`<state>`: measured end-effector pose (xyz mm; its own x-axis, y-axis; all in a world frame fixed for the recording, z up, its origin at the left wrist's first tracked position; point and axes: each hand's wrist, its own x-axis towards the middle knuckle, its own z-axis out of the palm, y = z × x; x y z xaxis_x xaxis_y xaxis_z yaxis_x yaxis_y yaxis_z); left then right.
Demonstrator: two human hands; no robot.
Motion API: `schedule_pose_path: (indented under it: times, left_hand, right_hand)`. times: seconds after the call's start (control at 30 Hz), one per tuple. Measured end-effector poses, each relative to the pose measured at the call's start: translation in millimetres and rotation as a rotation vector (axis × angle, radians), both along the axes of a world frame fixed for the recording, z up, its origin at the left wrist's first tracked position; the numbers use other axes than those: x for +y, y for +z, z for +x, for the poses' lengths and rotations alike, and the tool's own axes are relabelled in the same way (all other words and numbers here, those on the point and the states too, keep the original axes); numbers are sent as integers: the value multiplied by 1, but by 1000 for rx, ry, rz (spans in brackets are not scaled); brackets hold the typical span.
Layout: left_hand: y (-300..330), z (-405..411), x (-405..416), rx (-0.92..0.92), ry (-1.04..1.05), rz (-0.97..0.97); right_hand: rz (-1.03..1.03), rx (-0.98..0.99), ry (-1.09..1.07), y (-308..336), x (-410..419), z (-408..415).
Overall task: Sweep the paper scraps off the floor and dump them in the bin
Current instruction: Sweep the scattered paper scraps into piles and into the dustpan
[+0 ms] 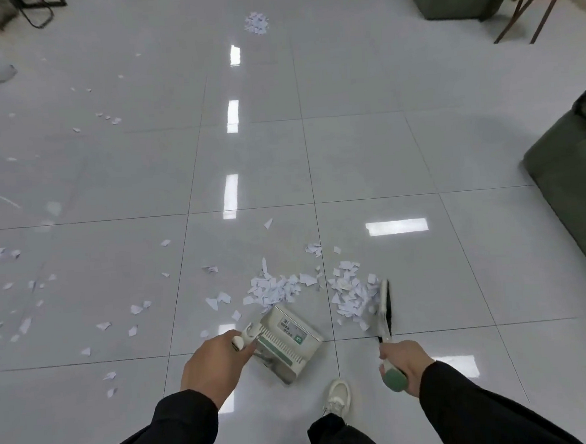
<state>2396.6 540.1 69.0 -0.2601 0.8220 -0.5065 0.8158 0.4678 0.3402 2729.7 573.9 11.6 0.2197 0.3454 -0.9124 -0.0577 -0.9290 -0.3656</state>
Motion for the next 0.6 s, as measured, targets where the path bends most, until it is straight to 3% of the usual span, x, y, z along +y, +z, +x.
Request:
schedule_pose_path:
  times: [0.23, 0.4, 0.6]
  left_hand:
    - [-2, 32, 28, 46, 43, -14]
    - [-4, 45, 52, 47, 54, -10]
    - [-6, 58, 70, 4, 76, -1]
  right_hand:
    - [7, 127, 135, 17, 50, 2]
    - [1, 191, 15, 35, 60, 38]
    - [37, 87, 80, 52, 42, 57]
